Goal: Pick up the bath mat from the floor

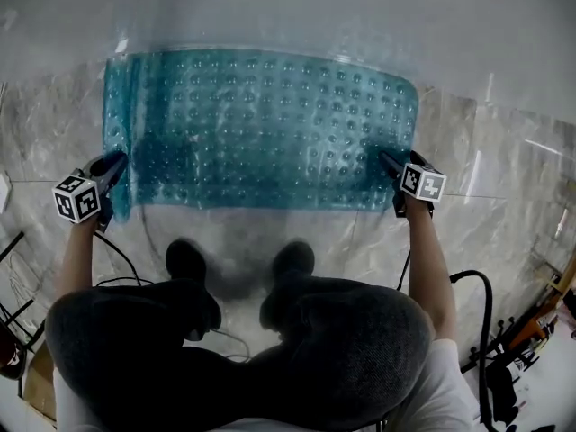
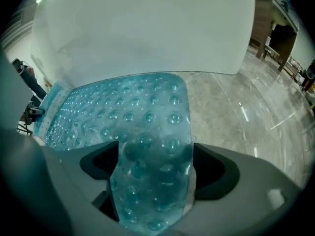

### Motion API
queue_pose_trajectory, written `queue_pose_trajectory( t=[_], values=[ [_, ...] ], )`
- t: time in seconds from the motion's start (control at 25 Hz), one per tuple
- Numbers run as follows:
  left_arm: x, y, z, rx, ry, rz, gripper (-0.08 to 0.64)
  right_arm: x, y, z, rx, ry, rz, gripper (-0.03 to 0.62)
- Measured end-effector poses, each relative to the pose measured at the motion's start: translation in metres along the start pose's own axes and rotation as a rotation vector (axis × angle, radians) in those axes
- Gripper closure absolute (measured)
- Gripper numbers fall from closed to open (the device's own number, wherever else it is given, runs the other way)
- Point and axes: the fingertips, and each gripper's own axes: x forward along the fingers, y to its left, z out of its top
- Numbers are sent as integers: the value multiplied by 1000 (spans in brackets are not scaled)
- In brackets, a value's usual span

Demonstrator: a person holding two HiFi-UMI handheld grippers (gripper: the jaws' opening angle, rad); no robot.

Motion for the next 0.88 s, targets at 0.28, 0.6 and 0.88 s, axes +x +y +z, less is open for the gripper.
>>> queue_pose_trajectory(
  t=[0.28, 0.6, 0.88],
  values=[
    [31, -49, -8, 95, 65, -115, 480, 7, 24, -4, -103, 42, 1, 304],
    [38, -76, -2, 73, 29, -218, 494, -6, 53, 3, -86, -5, 90, 543],
    [3, -77, 13, 49, -34, -256, 517, -48, 80, 13, -19, -86, 299, 561]
  ],
)
